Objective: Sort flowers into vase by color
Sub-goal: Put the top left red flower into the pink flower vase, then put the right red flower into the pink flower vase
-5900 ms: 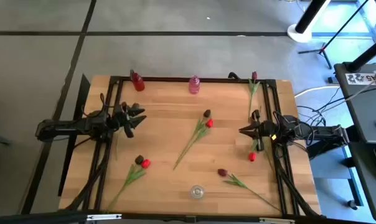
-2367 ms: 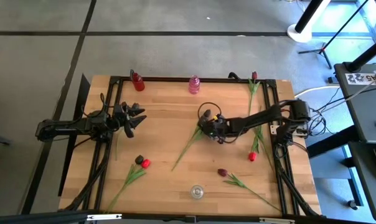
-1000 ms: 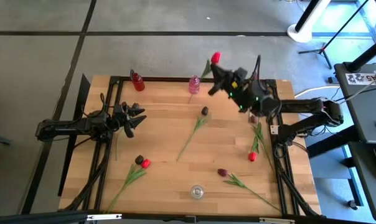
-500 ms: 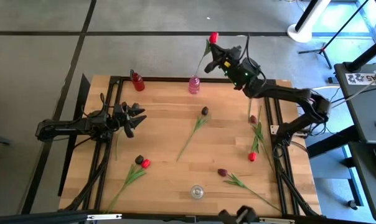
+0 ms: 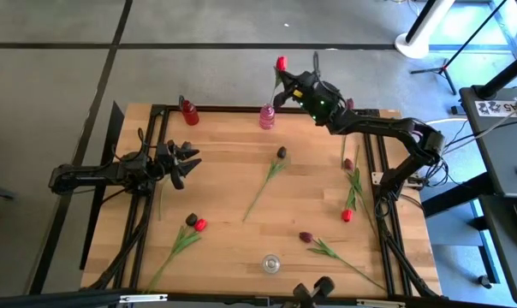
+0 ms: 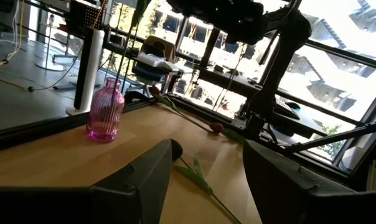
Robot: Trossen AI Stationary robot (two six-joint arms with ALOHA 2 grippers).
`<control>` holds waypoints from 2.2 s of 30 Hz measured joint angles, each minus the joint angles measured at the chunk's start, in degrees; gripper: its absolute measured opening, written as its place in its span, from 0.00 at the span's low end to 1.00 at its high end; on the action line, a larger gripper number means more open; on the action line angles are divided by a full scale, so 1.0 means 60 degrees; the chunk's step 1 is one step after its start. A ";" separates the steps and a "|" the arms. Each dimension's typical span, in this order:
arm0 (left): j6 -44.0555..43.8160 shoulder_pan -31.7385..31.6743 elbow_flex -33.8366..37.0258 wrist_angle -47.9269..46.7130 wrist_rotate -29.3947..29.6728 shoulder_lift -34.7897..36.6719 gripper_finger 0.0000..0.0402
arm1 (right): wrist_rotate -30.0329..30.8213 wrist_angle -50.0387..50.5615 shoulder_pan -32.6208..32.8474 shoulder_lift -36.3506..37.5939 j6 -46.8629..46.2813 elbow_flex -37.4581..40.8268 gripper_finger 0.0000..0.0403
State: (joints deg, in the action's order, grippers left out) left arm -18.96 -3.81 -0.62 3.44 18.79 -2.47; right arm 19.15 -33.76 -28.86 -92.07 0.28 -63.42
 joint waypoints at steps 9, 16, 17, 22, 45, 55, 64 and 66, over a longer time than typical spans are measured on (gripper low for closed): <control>0.0000 0.0000 -0.0001 0.0000 0.0000 0.0001 0.49 | -0.0856 0.5382 0.0073 -0.0004 -0.1269 -0.1621 0.32; -0.0541 -0.0004 -0.0001 0.0003 -0.0003 0.0001 0.49 | -0.2195 1.0834 0.0268 0.0035 -0.2218 -0.3871 0.51; -0.1058 -0.0004 -0.0001 0.0010 -0.0003 0.0001 0.49 | -0.2223 1.1488 0.0381 0.0099 -0.2240 -0.4062 0.52; -0.3605 -0.0004 0.0002 0.0079 -0.0001 0.0001 0.49 | -0.1765 1.3742 0.1295 0.0615 -0.2814 -0.4353 0.51; -0.1230 0.0455 -0.1813 0.1423 -0.1672 -0.0424 0.49 | -0.3541 1.9540 0.8138 0.1213 -0.0759 -0.0312 0.49; -0.1067 0.1744 -0.3605 0.2078 -0.1683 -0.2504 0.49 | -0.3540 1.6643 0.9129 0.1206 0.2268 0.2838 0.45; -0.1071 0.2217 -0.4210 0.2682 -0.0999 -0.3724 0.49 | -0.3496 1.4356 0.9129 0.0842 0.3768 0.4006 0.44; -0.1064 0.2243 -0.4212 0.2715 -0.0751 -0.3813 0.49 | -0.3292 1.4354 0.9129 0.0777 0.4102 0.3993 0.41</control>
State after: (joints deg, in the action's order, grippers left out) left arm -25.34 9.64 -25.89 19.73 14.28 -25.34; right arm -0.61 52.36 25.91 -87.41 24.89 -39.46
